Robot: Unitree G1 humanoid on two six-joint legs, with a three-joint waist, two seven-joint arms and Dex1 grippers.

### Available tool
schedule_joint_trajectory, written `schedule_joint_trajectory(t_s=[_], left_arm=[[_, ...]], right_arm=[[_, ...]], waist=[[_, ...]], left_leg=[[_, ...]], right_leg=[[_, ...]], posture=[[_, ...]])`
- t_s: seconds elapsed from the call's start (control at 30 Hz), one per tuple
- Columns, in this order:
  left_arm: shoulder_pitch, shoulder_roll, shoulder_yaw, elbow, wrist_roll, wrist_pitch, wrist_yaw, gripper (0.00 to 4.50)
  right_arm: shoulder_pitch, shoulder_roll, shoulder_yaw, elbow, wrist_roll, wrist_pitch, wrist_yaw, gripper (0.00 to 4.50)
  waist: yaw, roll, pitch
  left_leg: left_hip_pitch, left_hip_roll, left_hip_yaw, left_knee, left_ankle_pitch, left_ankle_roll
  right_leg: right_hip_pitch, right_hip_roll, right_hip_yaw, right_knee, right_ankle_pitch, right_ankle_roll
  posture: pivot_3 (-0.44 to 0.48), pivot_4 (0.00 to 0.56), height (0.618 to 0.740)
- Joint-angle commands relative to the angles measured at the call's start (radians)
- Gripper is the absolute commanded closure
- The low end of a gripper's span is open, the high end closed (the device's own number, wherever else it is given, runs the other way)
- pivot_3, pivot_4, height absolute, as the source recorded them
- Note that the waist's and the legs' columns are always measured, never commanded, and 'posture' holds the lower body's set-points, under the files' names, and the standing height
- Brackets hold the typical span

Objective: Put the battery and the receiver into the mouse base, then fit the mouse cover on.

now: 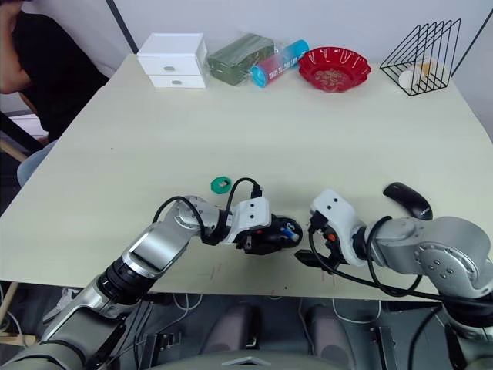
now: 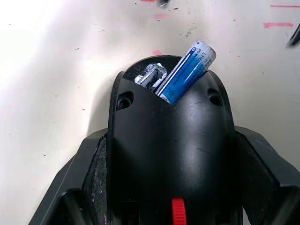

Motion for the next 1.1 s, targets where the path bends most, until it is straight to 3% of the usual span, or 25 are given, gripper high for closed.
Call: schedule_joint_trajectory(t_s=[0.03, 0.13, 0.17, 0.2, 0.23, 0.33, 0.37, 0.4, 0.47, 0.73, 1.1], left_arm=[[0.026, 0.004, -0.062, 0.055, 0.034, 0.013, 0.0, 1.54], [0.023, 0.003, -0.061, 0.061, 0.035, 0.01, -0.002, 1.54], [0.022, 0.003, -0.06, 0.063, 0.036, 0.009, -0.002, 1.54], [0.022, 0.004, -0.061, 0.063, 0.036, 0.007, -0.003, 1.54], [0.022, 0.005, -0.061, 0.063, 0.037, 0.006, -0.004, 1.54], [0.02, 0.005, -0.061, 0.065, 0.039, 0.004, -0.007, 1.54], [0.019, 0.004, -0.062, 0.065, 0.039, 0.004, -0.007, 1.54], [0.018, 0.004, -0.062, 0.066, 0.04, 0.004, -0.007, 1.54], [0.017, 0.004, -0.061, 0.067, 0.04, 0.003, -0.008, 1.54], [0.015, 0.004, -0.061, 0.069, 0.045, -0.002, -0.018, 1.54], [0.011, -0.001, -0.063, 0.072, 0.046, 0.0, -0.021, 1.54]], right_arm=[[0.079, -0.023, -0.043, -0.047, -0.069, -0.195, 0.121, 0.1], [0.141, -0.044, -0.035, -0.036, -0.152, -0.306, 0.172, 0.84], [0.15, -0.048, -0.03, -0.032, -0.17, -0.326, 0.185, 1.39], [0.183, -0.029, -0.041, -0.022, -0.192, -0.405, 0.227, 1.39], [0.214, -0.007, -0.049, -0.004, -0.225, -0.478, 0.247, 2.13], [0.299, 0.049, -0.047, 0.036, -0.305, -0.706, 0.365, 3.28], [0.326, 0.053, -0.03, 0.047, -0.358, -0.822, 0.435, 3.94], [0.346, 0.057, -0.017, 0.059, -0.4, -0.909, 0.487, 4.3], [0.36, 0.066, -0.002, 0.091, -0.439, -1.009, 0.562, 4.42], [0.374, 0.195, 0.047, 0.257, -0.527, -1.167, 0.595, 4.42], [0.352, 0.266, 0.119, 0.434, -0.639, -1.312, 0.653, 4.42]], waist=[[-0.001, 0.0, 0.0], [0.0, 0.0, 0.0], [-0.001, 0.0, 0.0], [0.0, 0.0, 0.0], [0.002, -0.001, 0.0], [0.001, 0.0, 0.0], [0.001, -0.001, 0.0], [0.001, 0.0, 0.0], [0.001, 0.0, 0.0], [0.001, 0.0, 0.0], [0.001, 0.0, 0.0]], left_leg=[[0.0, 0.0, 0.0, 0.0, 0.0, 0.0], [0.0, 0.0, 0.0, 0.0, 0.0, 0.0], [0.0, 0.0, 0.0, 0.0, 0.0, 0.0], [0.0, 0.0, 0.0, 0.0, 0.0, 0.0], [0.0, 0.0, 0.0, 0.0, 0.0, 0.0], [0.0, 0.0, 0.0, 0.0, 0.0, 0.0], [0.0, 0.0, 0.0, 0.0, 0.0, 0.0], [0.0, 0.0, -0.001, 0.0, 0.0, 0.0], [0.001, 0.0, 0.0, 0.0, 0.0, 0.0], [0.002, 0.0, 0.0, 0.0, 0.0, 0.0], [0.002, 0.0, 0.0, 0.0, 0.0, 0.0]], right_leg=[[0.0, 0.0, 0.0, 0.0, 0.0, 0.0], [0.0, 0.0, 0.0, 0.0, 0.0, 0.0], [0.0, 0.0, 0.0, 0.0, 0.0, 0.0], [0.0, 0.0, 0.0, 0.0, 0.0, 0.0], [0.0, 0.0, 0.0, 0.0, 0.0, 0.0], [0.001, 0.0, -0.001, -0.001, 0.0, 0.0], [0.001, 0.0, 0.0, 0.0, 0.0, 0.0], [0.001, 0.0, -0.001, -0.001, 0.0, 0.0], [0.001, 0.0, 0.0, 0.0, 0.0, 0.001], [0.002, 0.001, 0.0, 0.0, 0.0, 0.0], [0.002, 0.001, 0.0, 0.0, 0.0, 0.0]], posture=[[0.0, 0.15, 0.74], [0.0, 0.15, 0.74], [0.0, 0.15, 0.74], [0.0, 0.15, 0.74], [0.0, 0.15, 0.74], [0.0, 0.15, 0.74], [0.0, 0.15, 0.74], [0.0, 0.15, 0.74], [0.0, 0.15, 0.74], [0.0, 0.15, 0.74], [0.0, 0.15, 0.74]])
